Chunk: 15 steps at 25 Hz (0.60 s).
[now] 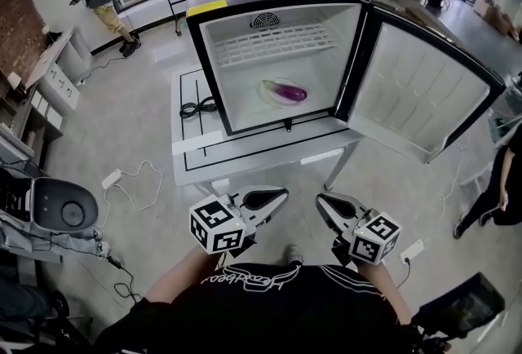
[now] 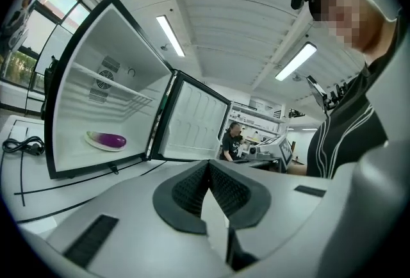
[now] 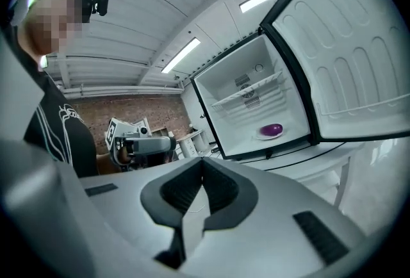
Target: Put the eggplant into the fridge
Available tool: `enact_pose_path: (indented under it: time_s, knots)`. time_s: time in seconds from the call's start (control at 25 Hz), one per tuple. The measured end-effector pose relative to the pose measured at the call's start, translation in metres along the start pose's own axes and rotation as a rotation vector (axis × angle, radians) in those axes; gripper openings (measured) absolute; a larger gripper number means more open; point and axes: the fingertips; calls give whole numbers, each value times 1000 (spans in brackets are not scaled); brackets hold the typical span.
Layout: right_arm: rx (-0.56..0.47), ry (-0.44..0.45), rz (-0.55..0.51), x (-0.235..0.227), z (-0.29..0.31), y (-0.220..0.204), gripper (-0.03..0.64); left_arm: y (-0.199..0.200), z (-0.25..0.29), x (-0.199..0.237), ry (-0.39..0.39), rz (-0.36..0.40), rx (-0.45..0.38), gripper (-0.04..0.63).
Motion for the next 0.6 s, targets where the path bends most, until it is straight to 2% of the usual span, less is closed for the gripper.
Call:
enact_pose_path:
  time_s: [0.36,0.6]
  knots:
    - [-5,-1,-64,101,-7,-26,8,-22,-86,-54,-70,-10,-18,8]
    - [-3,-27,-92,139,-7,-35,8,-28,-118,-72,-94,12,-29,8]
Point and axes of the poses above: the fingertips, and each gripper's own axes: z forward along the fingers, x to its left, y out of its top, and after that the axes turned 8 degrees about y, right-handed
